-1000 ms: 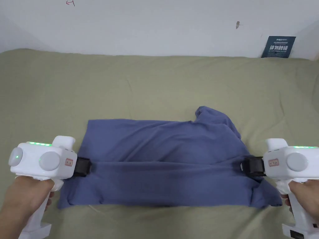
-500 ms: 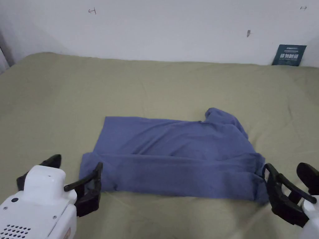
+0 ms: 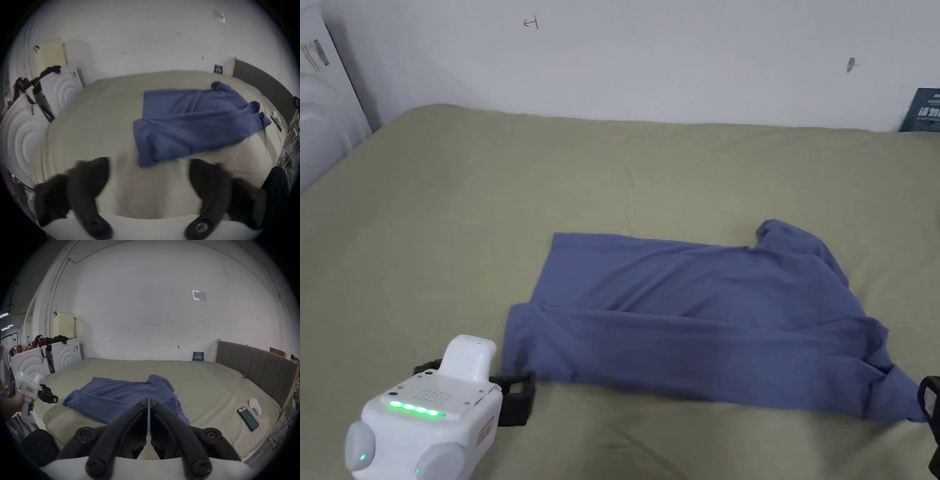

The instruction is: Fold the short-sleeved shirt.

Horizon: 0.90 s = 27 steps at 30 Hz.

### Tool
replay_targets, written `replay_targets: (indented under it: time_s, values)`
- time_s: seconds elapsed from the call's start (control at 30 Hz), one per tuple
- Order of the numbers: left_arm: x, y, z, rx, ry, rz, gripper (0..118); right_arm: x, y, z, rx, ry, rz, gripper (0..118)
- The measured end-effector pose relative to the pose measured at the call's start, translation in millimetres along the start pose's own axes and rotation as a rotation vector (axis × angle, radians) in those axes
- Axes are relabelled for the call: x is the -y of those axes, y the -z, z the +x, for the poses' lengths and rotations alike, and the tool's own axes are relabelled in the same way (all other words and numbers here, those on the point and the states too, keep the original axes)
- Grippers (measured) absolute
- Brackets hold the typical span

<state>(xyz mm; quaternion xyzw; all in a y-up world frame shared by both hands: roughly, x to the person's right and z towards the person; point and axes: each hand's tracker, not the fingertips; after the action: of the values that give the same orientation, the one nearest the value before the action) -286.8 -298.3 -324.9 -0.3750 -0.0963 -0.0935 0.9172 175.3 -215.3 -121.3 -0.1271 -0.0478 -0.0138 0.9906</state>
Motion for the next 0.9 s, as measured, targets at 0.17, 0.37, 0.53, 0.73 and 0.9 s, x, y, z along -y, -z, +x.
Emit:
replay_targets:
  time_s: [0.17,0.37,0.53,0.73,0.9]
  values:
    - [-5.2,62.2,5.0,-0.027,0.049,-0.059,106,12.5,18.8,14.4,0.049,0.013,-0.093,6]
    - [-4.7,83.0,6.9,-0.007,0.051,-0.055,7,37.6,61.4,49.1,0.110,-0.042,-0.267,6]
    - [-18.4,56.7,33.8,-0.011,0.079,-0.065,6,56.2,124.4,72.3,0.073,-0.086,-0.467,116]
    - [-35.7,45.6,26.9,0.005,0.055,-0.065,6,90.1,176.9,76.2,0.064,-0.236,-0.624,93]
    - [-41.0,50.3,22.7,0.018,0.063,-0.107,5,85.1,188.3,98.9,-0.118,0.009,-0.615,11]
